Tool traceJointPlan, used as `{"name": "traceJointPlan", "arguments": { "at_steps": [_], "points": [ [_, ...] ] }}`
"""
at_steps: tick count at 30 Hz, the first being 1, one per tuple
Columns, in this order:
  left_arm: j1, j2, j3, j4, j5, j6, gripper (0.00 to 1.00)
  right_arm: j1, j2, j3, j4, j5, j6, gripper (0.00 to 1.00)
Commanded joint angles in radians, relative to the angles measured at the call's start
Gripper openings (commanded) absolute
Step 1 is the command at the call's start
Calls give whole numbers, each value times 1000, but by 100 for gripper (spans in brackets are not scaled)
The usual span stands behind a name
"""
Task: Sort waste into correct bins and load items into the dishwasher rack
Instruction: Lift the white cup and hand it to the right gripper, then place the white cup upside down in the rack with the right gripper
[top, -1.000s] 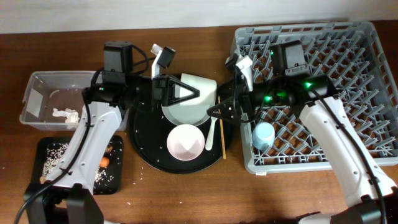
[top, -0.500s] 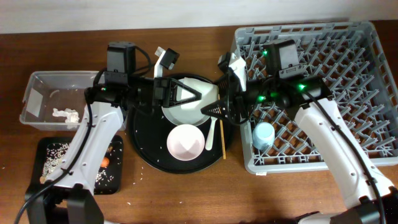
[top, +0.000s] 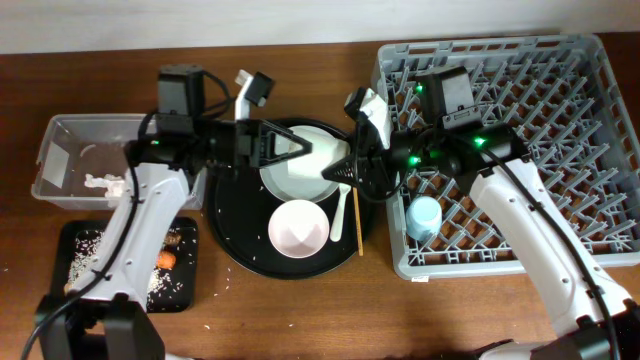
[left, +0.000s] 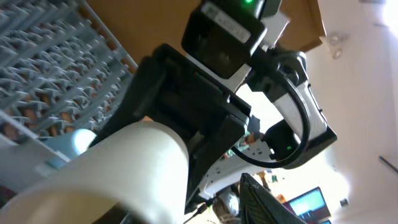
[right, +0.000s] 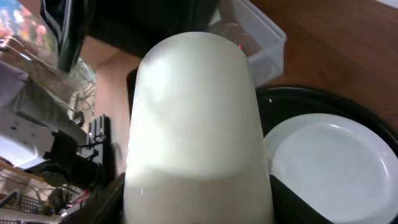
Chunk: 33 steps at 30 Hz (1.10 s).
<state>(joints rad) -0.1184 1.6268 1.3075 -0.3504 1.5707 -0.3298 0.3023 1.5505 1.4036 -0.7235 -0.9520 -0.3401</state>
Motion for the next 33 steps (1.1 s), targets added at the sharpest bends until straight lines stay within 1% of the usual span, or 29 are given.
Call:
{"name": "traceJointPlan", "arguments": {
  "at_steps": [1, 2, 4, 5, 7, 9, 10, 12, 14, 15, 17, 18, 20, 22, 23, 27, 31, 33],
  "points": [
    [57, -6, 3, 5, 3, 9, 42, -53, -3, -3, -26, 53, 15, 27],
    [63, -6, 3, 5, 0, 9, 42, -90, -3, -3, -32, 69, 64, 24],
    [63, -6, 3, 5, -15, 9, 42, -169, -3, -3, -58, 83, 100, 23],
    [63, -6, 3, 5, -23, 9, 42, -232, -3, 3, -93, 186, 180, 22],
    [63, -6, 3, 5, -25, 9, 42, -339, -3, 46, -234, 406, 275, 22],
    [63, -6, 3, 5, -52, 9, 41, -426, -3, 150, -397, 557, 357, 21],
    [61, -6, 3, 5, -57, 9, 41, -459, -3, 233, -496, 649, 403, 21],
    [61, -6, 2, 4, -81, 9, 41, -474, -3, 346, -633, 793, 462, 21],
    [59, -6, 2, -28, -166, 9, 41, -472, -2, 366, -736, 916, 508, 21],
    [53, -6, 2, -57, -253, 9, 41, -472, 5, 364, -771, 967, 525, 21],
    [21, -6, 2, -105, -504, 9, 41, -472, 27, 364, -811, 982, 533, 21],
    [-14, -6, 2, -134, -716, 8, 44, -472, 59, 364, -849, 995, 533, 21],
    [-67, -6, 2, -156, -872, 8, 60, -472, 106, 360, -892, 991, 533, 21],
    [-114, -6, 3, -156, -969, 8, 82, -472, 158, 357, -927, 990, 533, 21],
    [-148, -6, 3, -157, -1035, 8, 99, -472, 188, 346, -925, 990, 533, 21],
    [-161, -6, 2, -160, -1048, 9, 99, -472, 225, 283, -903, 986, 533, 22],
    [-161, -6, 2, -160, -1048, 8, 99, -472, 225, 164, -785, 977, 533, 22],
    [-161, -6, 2, -160, -1048, 9, 99, -472, 225, 133, -741, 955, 533, 22]
  ]
}}
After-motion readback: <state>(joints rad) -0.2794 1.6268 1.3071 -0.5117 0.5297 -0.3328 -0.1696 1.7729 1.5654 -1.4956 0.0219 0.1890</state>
